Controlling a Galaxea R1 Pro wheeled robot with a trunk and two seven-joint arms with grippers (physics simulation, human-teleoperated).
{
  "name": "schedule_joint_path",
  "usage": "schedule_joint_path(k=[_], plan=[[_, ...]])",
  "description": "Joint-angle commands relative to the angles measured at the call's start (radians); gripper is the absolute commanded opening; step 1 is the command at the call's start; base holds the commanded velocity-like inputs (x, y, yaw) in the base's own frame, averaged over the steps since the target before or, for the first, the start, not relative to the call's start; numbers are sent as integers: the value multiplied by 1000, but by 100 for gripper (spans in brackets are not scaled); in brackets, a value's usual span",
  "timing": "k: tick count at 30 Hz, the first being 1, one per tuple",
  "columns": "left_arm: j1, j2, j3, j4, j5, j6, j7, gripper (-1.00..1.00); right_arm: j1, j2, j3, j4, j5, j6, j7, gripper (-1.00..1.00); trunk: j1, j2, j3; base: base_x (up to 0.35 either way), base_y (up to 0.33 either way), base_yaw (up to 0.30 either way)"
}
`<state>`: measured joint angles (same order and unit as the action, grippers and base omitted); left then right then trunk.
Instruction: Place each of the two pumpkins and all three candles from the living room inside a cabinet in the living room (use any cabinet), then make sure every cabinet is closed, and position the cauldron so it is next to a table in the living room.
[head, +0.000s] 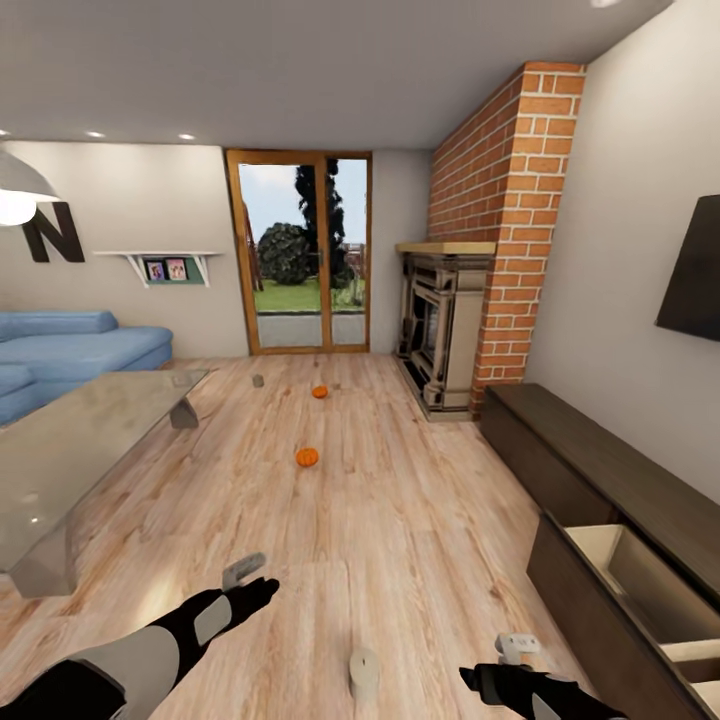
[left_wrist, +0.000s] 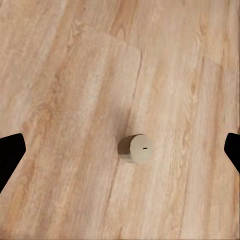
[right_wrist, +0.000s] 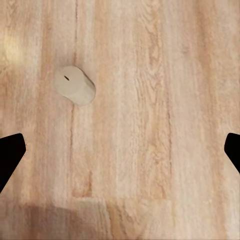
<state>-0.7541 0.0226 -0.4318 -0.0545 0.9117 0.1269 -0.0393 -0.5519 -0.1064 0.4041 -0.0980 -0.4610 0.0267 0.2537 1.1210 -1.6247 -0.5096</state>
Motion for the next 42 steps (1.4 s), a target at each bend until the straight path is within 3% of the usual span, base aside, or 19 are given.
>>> schedule_joint_path(k=[1, 8, 22, 27, 42], plan=[[-1, 0, -7, 0, 21, 3, -1, 100, 0, 0, 8, -1, -10, 2, -1, 100, -4, 7, 4, 0, 0, 162], [-1, -2, -3, 5, 50, 2, -1, 100, 0, 1, 10, 0, -10, -22, -34, 100, -31, 56, 35, 0, 0, 164], [0, -17, -3, 7, 49, 1, -3, 100, 0, 1, 11, 0, -8, -25, -36, 100, -85, 154, 93, 0, 0, 220], [-1, -35, -4, 7, 44, 1, -1, 100, 0, 1, 12, 0, -7, -25, -36, 100, -85, 154, 95, 0, 0, 273], [0, -38, -6, 7, 39, 0, 2, 100, 0, 1, 11, -1, -7, -25, -36, 100, -85, 154, 109, 56, 63, 193]])
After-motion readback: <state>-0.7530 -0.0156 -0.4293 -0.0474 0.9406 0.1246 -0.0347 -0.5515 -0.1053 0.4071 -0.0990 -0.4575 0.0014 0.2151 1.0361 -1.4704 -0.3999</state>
